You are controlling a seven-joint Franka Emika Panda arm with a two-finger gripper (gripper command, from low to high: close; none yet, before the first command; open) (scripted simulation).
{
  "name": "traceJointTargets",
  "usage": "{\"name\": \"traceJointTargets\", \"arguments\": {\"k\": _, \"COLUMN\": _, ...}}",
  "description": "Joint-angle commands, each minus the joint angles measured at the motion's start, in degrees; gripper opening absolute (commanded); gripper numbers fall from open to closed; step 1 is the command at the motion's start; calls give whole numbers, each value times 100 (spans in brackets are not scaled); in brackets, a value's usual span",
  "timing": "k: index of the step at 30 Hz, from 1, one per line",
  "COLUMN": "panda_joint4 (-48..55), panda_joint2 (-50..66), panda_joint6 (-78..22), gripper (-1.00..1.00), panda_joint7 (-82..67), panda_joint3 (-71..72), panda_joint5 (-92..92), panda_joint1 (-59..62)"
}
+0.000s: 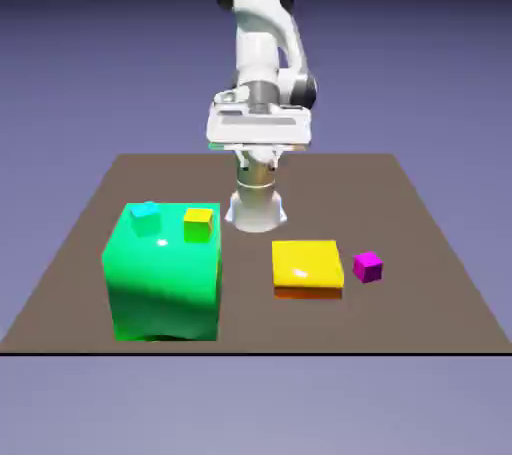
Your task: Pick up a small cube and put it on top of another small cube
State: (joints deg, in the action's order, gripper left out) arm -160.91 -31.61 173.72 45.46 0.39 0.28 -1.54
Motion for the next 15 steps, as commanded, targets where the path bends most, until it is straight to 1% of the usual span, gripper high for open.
{"name": "traceJointTargets", "arguments": {"k": 1, "panda_joint4": 8, "panda_joint2": 87, "panda_joint6": -24, "gripper": 0, "panda_joint7": 250, "panda_joint3": 32, "panda_joint5": 23, "panda_joint1": -71}}
{"name": "traceJointTargets", "arguments": {"k": 15, "panda_joint4": 117, "panda_joint2": 1299, "panda_joint6": -355, "gripper": 0, "panda_joint7": 3738, "panda_joint3": 484, "panda_joint5": 349, "panda_joint1": -1066}}
